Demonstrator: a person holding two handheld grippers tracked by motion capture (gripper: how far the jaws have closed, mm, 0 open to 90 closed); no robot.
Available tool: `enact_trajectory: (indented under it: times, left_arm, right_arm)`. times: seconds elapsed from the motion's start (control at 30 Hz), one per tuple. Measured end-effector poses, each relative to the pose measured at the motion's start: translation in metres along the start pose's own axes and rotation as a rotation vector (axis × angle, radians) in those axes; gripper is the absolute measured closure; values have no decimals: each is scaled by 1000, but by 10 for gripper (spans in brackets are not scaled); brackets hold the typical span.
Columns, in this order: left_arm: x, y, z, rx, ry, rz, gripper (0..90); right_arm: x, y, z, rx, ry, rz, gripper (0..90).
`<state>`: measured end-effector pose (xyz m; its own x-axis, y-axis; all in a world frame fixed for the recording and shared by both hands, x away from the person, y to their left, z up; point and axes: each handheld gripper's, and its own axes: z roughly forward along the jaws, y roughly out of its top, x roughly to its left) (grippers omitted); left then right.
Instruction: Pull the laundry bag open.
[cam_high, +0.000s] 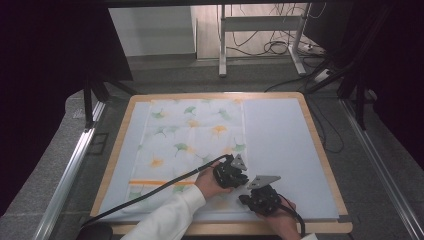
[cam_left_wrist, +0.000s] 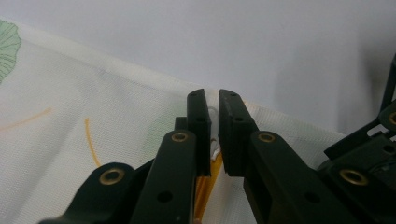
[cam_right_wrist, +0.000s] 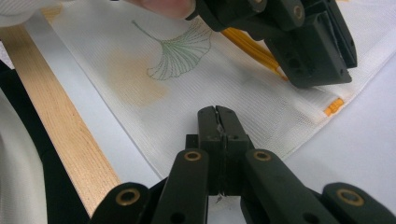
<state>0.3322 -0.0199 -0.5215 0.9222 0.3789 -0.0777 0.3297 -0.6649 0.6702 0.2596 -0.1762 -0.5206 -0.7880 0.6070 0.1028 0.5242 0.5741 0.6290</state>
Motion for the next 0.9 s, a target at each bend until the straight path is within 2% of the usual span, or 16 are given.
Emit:
enact_trajectory:
  times: [0.17,0.57,0.7,0.8,0.9]
  left_arm:
    - [-2,0,0,3,12,10,848]
    - [-1,0,-1,11,3,16,852]
    - [0,0,-1,14,9,25,853]
    - [-1,0,-2,27,22,42,853]
    - [-1,-1,-3,31,27,47,853]
  right_arm:
    - [-2,1,0,-3,-10,7,893]
    - [-10,3,2,-10,-32,44,893]
    - [-13,5,3,-9,-37,67,895]
    - [-18,4,3,-10,-19,109,896]
    - [-21,4,3,-12,-6,131,897]
